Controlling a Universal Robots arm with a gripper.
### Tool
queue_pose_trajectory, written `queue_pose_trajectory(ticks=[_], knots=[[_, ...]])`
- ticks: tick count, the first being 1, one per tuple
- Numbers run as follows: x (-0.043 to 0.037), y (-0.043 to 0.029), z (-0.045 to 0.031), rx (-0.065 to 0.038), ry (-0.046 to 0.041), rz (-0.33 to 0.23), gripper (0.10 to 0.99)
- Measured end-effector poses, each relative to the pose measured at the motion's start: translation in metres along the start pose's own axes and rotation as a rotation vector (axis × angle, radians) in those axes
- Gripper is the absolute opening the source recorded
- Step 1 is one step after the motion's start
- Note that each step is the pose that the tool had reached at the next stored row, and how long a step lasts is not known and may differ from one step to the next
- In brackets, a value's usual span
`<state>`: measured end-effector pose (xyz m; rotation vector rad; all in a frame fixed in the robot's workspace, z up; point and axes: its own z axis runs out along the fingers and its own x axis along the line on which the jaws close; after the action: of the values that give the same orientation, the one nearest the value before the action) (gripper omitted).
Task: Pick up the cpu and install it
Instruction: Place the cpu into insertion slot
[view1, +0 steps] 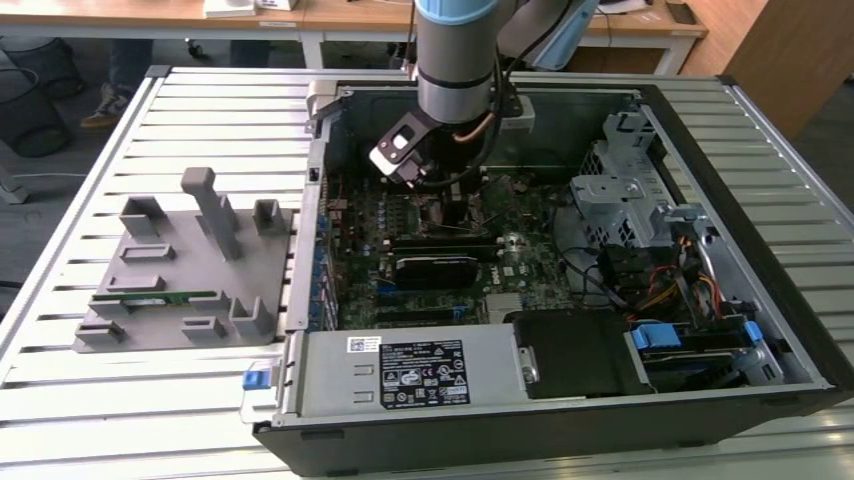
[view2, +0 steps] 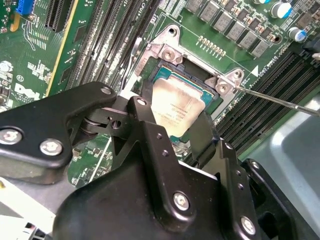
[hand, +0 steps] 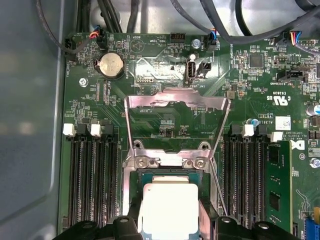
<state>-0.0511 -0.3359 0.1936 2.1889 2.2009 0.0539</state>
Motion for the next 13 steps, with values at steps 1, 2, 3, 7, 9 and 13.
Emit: queue_pose_trajectory(ticks=[1, 2, 3, 7, 9, 13], knots=[[0.0, -0.0001, 0.0005, 0.0, -0.0001, 0.0, 0.533], [0.0, -0.0002, 0.0008, 0.0, -0.0002, 0.0, 0.533], [0.0, -0.0001, 0.001, 0.0, -0.0002, 0.0, 0.533], [0.0, -0.0001, 0.0013, 0.0, 0.0002, 0.0, 0.533], [0.0001, -0.0001, 0.0012, 0.0, 0.0002, 0.0, 0.533], [0.0001, 0.0, -0.0002, 0.0, 0.0003, 0.0, 0.608]])
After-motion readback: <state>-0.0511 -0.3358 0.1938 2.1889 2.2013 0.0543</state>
